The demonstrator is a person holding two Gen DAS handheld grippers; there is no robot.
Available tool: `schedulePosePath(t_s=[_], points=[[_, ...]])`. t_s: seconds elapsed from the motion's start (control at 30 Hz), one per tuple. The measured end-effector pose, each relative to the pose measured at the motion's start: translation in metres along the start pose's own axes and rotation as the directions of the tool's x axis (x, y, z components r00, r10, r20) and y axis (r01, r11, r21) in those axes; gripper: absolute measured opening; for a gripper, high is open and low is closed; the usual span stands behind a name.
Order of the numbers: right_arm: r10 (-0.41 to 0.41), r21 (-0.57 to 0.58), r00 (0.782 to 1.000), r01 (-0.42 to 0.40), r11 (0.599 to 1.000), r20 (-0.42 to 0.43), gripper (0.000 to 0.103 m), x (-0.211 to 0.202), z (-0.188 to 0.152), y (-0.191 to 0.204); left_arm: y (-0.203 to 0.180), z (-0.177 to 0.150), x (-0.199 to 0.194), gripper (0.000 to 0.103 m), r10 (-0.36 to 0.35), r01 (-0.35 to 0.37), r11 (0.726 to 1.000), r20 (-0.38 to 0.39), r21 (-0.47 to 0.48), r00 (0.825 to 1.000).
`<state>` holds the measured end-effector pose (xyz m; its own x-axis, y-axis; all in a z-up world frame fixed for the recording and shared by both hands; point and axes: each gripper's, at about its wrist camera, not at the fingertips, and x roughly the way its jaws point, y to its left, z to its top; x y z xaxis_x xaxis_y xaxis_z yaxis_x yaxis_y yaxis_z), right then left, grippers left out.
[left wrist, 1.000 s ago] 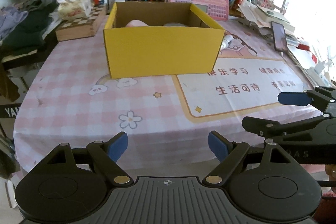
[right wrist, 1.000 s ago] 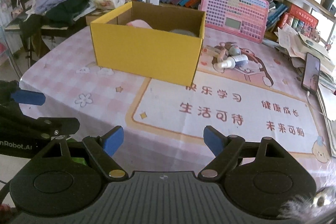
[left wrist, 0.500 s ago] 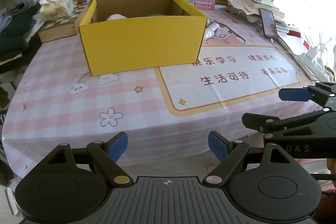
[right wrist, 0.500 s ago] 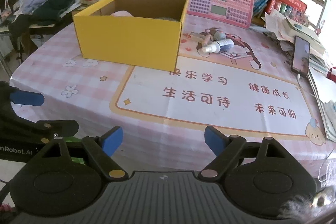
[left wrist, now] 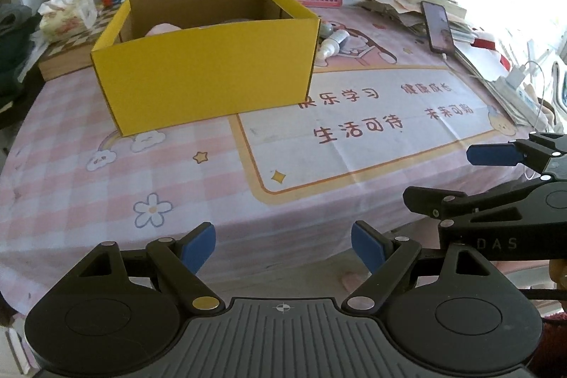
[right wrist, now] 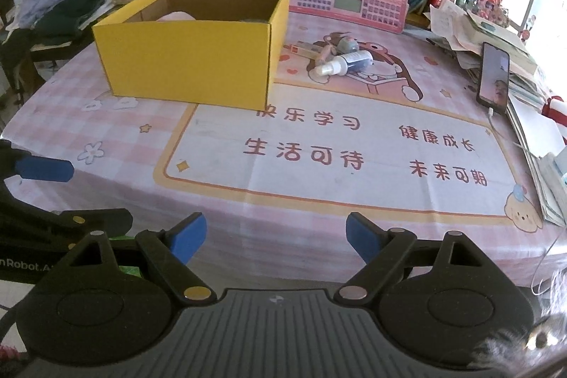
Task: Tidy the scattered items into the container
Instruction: 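Move both tools back toward the white bottles and tube on the table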
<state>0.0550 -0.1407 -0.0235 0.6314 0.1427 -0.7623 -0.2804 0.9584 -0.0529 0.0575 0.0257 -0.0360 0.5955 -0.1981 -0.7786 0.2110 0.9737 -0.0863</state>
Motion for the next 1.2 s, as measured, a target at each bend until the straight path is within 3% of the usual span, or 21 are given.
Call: schedulePosePath(t_s=[0.67,1.2], points=[[0.003,0.033,0.999,-0.001,0.999,-0.043,0.087,0.022,0.003,-0.047,-0.037,0.018,0.034,0.086,-0.024,0.025,0.999,-0.028,0.042,0.999],[-0.002,0.086,0.999,0.007,0.996,-0.05,0.084,0.058,0.035,-0.121,-0.079,0.07,0.081,0.077,-0.103,0.104,0.989,-0.019,0.107,0.995]])
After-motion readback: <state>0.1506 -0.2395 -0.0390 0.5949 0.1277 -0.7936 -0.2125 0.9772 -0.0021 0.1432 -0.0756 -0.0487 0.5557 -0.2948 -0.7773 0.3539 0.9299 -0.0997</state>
